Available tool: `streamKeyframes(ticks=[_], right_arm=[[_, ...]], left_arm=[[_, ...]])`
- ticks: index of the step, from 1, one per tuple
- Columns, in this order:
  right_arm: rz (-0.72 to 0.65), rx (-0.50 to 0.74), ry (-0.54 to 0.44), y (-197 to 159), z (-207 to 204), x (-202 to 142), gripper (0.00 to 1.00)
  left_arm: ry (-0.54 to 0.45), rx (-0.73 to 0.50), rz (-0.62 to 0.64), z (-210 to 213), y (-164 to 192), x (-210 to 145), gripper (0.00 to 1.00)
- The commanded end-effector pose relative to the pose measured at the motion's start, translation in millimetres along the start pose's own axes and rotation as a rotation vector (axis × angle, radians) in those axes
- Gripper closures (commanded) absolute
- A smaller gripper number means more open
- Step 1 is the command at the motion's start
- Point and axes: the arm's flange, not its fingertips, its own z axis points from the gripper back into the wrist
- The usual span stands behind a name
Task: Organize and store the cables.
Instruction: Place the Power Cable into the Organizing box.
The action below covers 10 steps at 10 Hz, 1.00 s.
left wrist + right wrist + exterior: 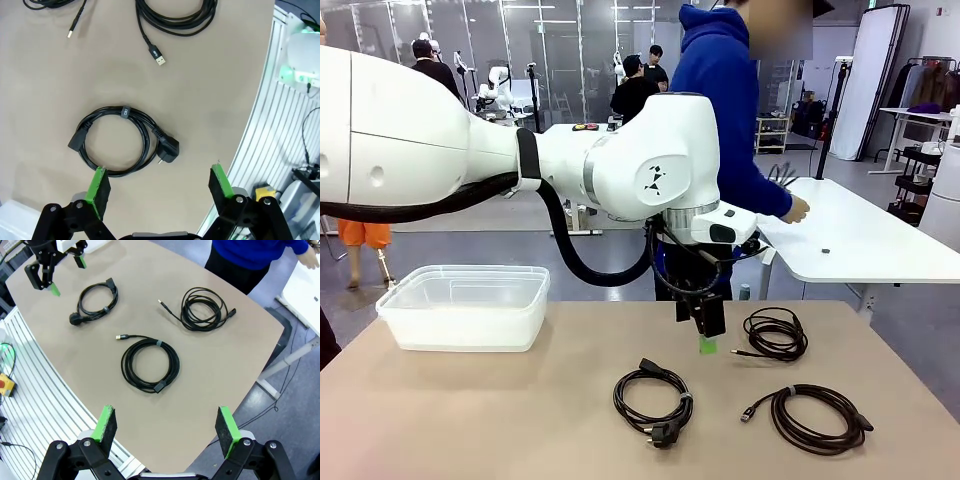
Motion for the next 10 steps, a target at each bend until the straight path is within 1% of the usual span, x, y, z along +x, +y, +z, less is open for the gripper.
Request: streamKeyframes(ticks=[1,3,4,6,7,9,10], right_arm=[[0.015,0.008,-0.001,-0.1,-0.5,-2.8,0.0],[0.015,0.008,-0.001,-0.1,-0.5,-2.8,0.0],[0.015,0.008,-0.001,-0.1,-0.5,-2.8,0.0],[0.015,0.008,-0.001,-0.1,-0.5,-2.8,0.0],[0.015,0.008,-0.001,-0.1,-0.5,-2.8,0.0],[0.015,0.008,-0.001,-0.1,-0.5,-2.8,0.0],[0.015,0.008,-0.001,-0.1,-0.5,-2.8,0.0]], left_arm=[[0.024,-0.012,0.07,-3.7,5.3,4.8,0.0],[0.035,-0.02,0.057,-12.4,6.5,7.1,0.0],[0.054,-0.017,0.065,-23.5,9.0,9.6,0.0],[0.047,-0.045,0.086,-51.0,14.6,11.4,0.0],[0.062,-0.009,0.121,-64.9,14.9,11.9,0.0],[0.07,-0.027,0.18,-88.0,19.6,10.7,0.0],[0.083,-0.015,0.198,-96.5,21.5,11.8,0.0]])
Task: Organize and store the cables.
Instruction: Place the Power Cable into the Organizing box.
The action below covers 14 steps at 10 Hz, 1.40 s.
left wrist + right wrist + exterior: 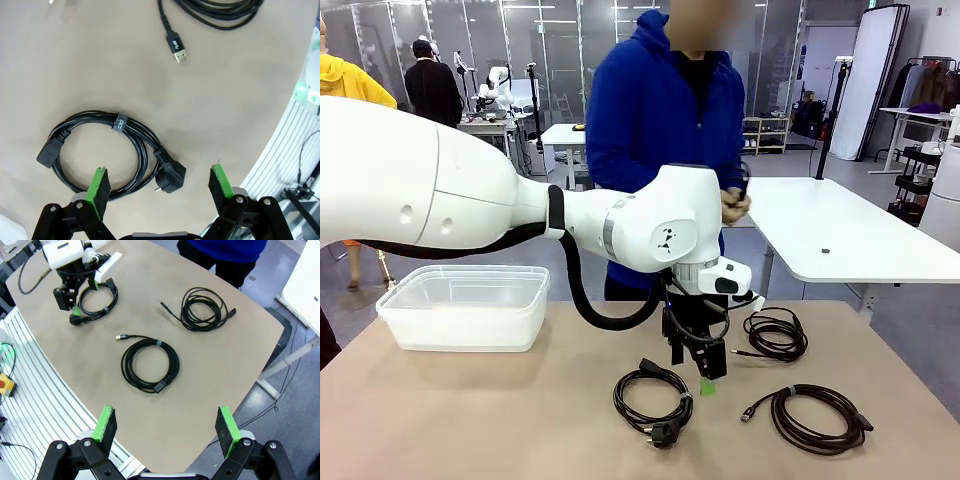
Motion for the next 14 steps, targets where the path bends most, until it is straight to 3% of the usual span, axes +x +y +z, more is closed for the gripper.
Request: streamKeyframes(ticks=[1,6,7,8,9,12,13,14], right_arm=[[0.015,0.008,-0.001,-0.1,-0.5,-2.8,0.0],[0.015,0.008,-0.001,-0.1,-0.5,-2.8,0.0],[0.015,0.008,-0.001,-0.1,-0.5,-2.8,0.0],[0.015,0.008,-0.001,-0.1,-0.5,-2.8,0.0],[0.015,0.008,-0.001,-0.1,-0.5,-2.8,0.0],[0.015,0.008,-0.001,-0.1,-0.5,-2.8,0.0],[0.015,0.008,-0.001,-0.1,-0.5,-2.8,0.0],[0.015,0.008,-0.001,-0.1,-0.5,-2.8,0.0]], left_arm=[[-0.003,0.038,0.041,-4.3,-0.7,5.5,0.0],[0.031,0.058,0.062,-12.1,2.2,7.5,0.0],[0.036,0.086,0.149,-13.4,4.1,9.2,0.0],[0.037,0.091,0.38,-14.2,8.0,12.6,0.0],[0.01,0.088,0.515,-15.7,10.5,13.2,0.0],[-0.005,0.174,0.78,-22.5,12.9,5.6,0.0],[-0.022,0.089,0.906,-24.1,11.8,1.9,0.0],[-0.03,0.095,0.986,-26.9,9.8,0.2,0.0]])
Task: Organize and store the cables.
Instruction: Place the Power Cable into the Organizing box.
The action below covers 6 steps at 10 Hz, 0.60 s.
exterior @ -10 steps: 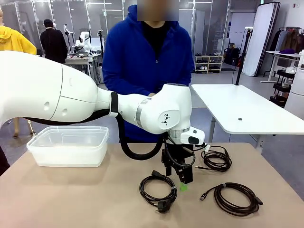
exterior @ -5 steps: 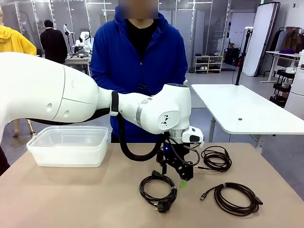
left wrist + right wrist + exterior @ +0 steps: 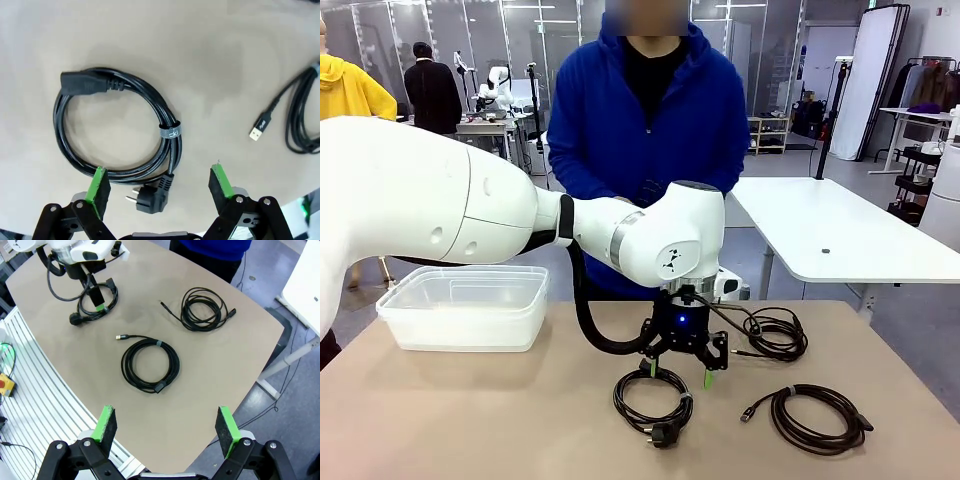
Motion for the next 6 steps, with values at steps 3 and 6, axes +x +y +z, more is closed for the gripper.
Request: streamKeyframes(ticks=[3,6], right_arm=[[0.015,0.008,-0.001,-0.1,-0.6,-2.7,0.0],[0.015,0.008,-0.001,-0.1,-0.6,-2.7,0.0]], left_arm=[[-0.082,-0.026,0.099,-12.2,-6.5,-13.2,0.0],[-0.039,-0.038,0.096,-4.2,-9.0,-1.4,0.0]])
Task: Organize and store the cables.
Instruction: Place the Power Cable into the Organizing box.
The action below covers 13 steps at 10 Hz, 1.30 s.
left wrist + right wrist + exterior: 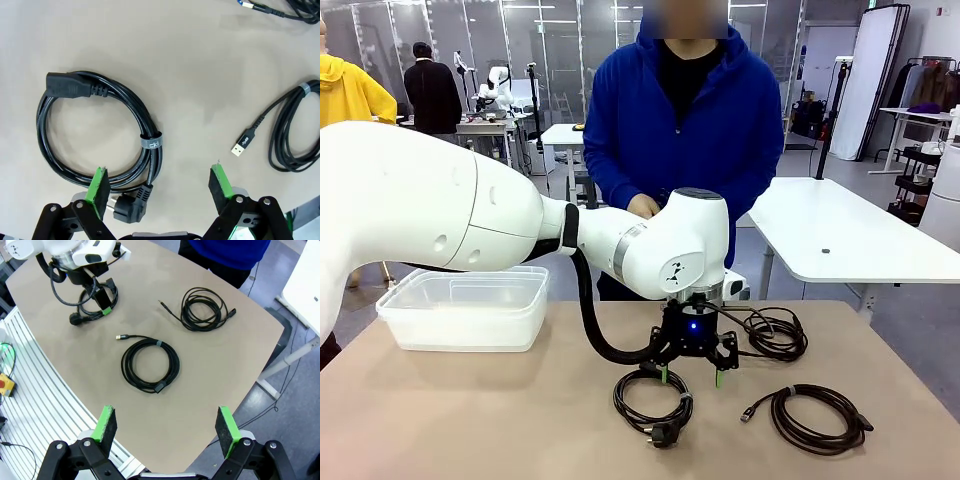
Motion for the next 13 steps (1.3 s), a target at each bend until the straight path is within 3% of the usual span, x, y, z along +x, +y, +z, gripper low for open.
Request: streamKeyframes(ticks=[1,8,12,13], right_arm=[[0.015,0.008,-0.001,-0.1,-0.6,-2.7,0.0],[0.015,0.008,-0.001,-0.1,-0.6,-2.7,0.0],[0.015,0.008,-0.001,-0.1,-0.6,-2.7,0.0],[0.015,0.008,-0.001,-0.1,-0.6,-2.7,0.0]], left_arm=[[0.017,0.004,0.013,1.9,2.7,0.9,0.0],[-0.018,0.004,0.078,-43.0,5.3,2.7,0.0],[-0.036,0.029,0.077,-44.9,7.5,-1.5,0.0],[-0.038,0.038,0.075,-44.1,7.4,-2.6,0.54]])
